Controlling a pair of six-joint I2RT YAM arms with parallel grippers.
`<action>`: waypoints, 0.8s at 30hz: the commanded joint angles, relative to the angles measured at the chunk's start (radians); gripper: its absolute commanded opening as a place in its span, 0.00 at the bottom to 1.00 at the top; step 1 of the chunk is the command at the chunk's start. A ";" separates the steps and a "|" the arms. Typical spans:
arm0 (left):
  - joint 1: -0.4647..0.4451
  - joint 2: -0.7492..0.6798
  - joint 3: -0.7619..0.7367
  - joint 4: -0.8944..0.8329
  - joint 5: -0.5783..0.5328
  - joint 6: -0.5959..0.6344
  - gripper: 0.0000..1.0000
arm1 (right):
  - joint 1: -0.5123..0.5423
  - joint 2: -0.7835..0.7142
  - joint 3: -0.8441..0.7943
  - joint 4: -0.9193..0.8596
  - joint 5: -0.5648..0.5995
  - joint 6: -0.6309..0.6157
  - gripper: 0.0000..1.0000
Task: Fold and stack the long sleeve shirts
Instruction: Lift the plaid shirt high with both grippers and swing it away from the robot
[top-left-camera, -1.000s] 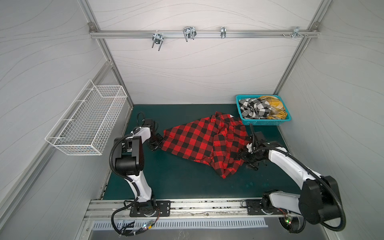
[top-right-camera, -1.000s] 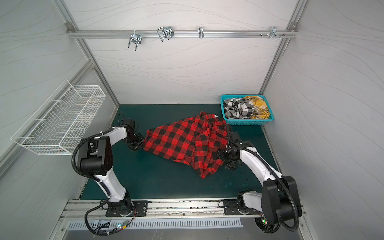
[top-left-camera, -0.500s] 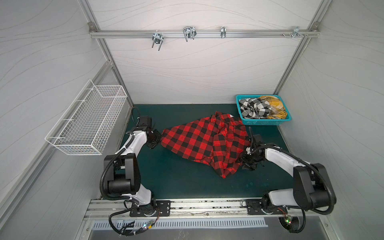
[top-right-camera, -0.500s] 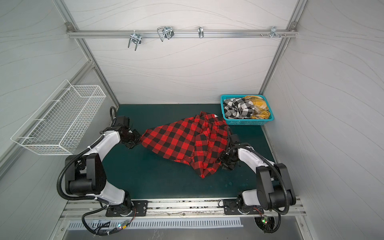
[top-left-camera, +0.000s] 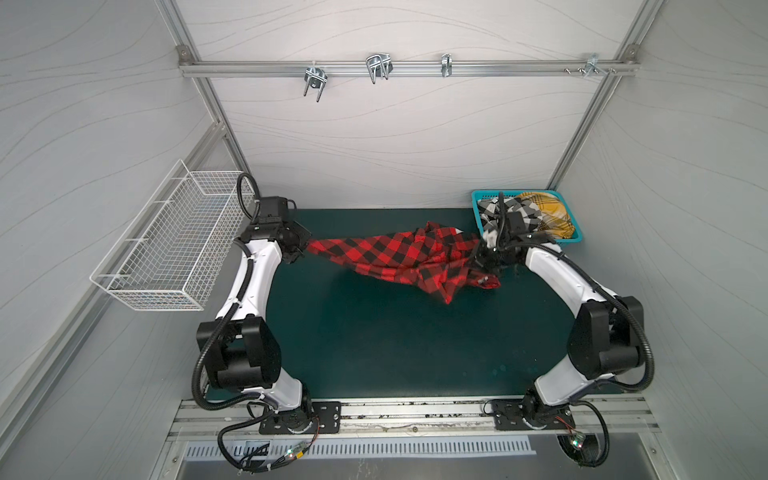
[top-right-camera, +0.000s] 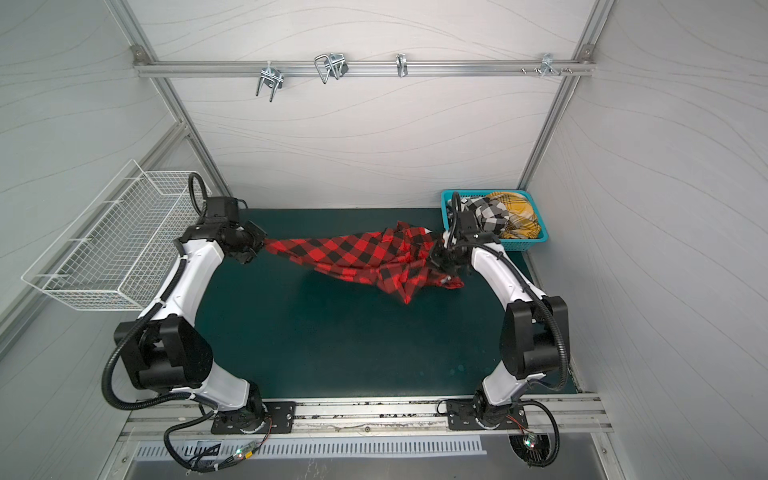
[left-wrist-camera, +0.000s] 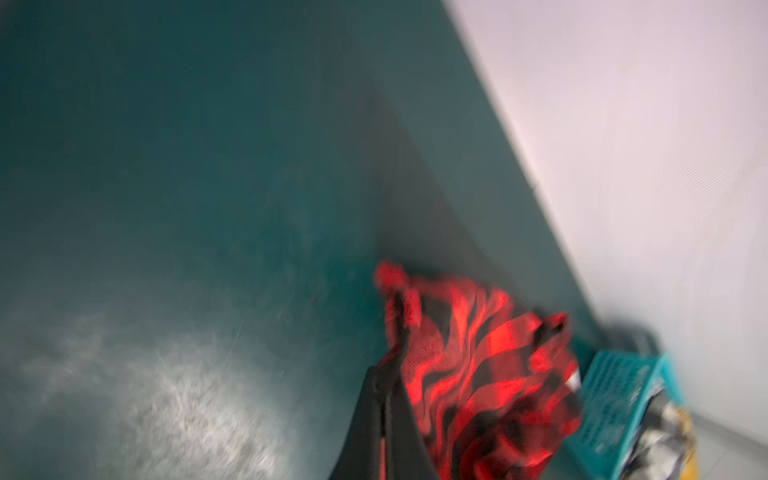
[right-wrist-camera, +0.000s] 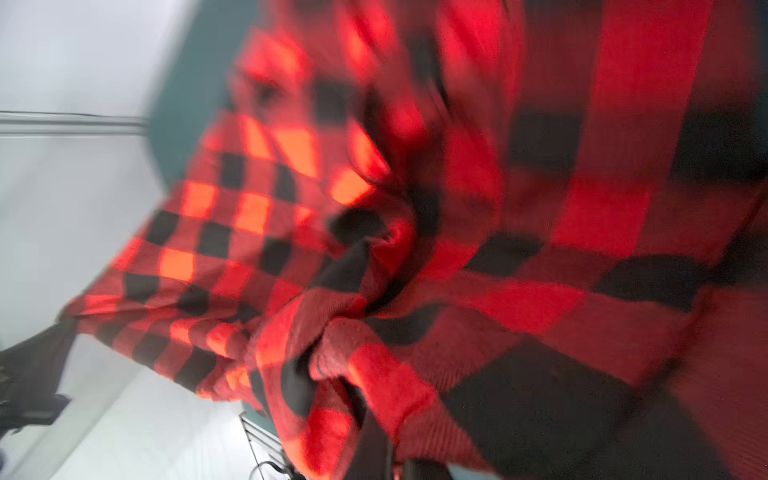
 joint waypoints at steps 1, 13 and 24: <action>0.091 -0.128 0.078 -0.128 -0.173 -0.073 0.00 | -0.002 0.024 0.243 -0.118 -0.035 -0.051 0.00; 0.072 -0.481 -0.474 -0.166 -0.055 -0.057 0.00 | -0.047 -0.169 -0.223 -0.062 -0.050 -0.085 0.00; -0.198 -0.507 -0.882 -0.042 -0.115 -0.141 0.00 | -0.082 -0.235 -0.686 0.071 -0.083 -0.063 0.00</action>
